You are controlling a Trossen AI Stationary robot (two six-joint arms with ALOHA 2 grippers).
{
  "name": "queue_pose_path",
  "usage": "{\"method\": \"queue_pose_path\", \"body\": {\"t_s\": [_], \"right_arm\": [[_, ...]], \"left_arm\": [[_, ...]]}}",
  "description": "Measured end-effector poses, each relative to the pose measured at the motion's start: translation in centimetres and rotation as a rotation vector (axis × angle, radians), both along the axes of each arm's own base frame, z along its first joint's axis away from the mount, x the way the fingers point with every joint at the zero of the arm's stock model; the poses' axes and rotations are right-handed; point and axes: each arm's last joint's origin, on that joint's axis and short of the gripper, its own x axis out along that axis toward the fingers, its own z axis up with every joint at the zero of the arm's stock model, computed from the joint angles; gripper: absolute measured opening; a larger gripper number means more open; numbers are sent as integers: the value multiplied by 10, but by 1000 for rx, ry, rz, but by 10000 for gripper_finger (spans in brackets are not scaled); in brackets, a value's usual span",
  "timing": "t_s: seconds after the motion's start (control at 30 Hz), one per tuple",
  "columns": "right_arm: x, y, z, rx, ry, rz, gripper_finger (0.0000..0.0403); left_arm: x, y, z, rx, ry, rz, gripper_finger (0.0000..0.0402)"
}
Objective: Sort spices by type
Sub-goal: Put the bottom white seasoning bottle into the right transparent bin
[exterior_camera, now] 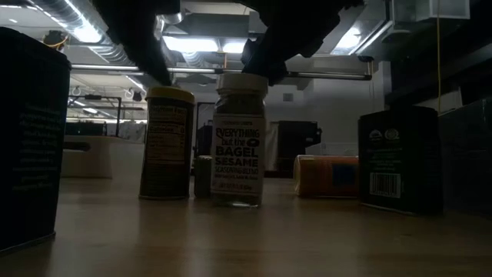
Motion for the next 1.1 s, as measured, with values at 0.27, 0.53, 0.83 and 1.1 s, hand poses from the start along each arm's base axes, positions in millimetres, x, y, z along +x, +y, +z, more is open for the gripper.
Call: {"method": "queue_pose_path", "body": {"t_s": [0.27,0.53,0.83,1.1], "right_arm": [[0,-1,2,-8,-17,-11,259],[0,-3,4,-62,-38,-60,259],[1,-3,4,49,1,-205,259],[1,-3,8,105,11,-272,259]], "left_arm": [[-3,1,-15,-19,13,34,276],[-1,0,-14,-24,-10,34,276],[-1,0,-14,-27,-10,37,276],[-2,0,-14,-29,-11,40,276]]}}
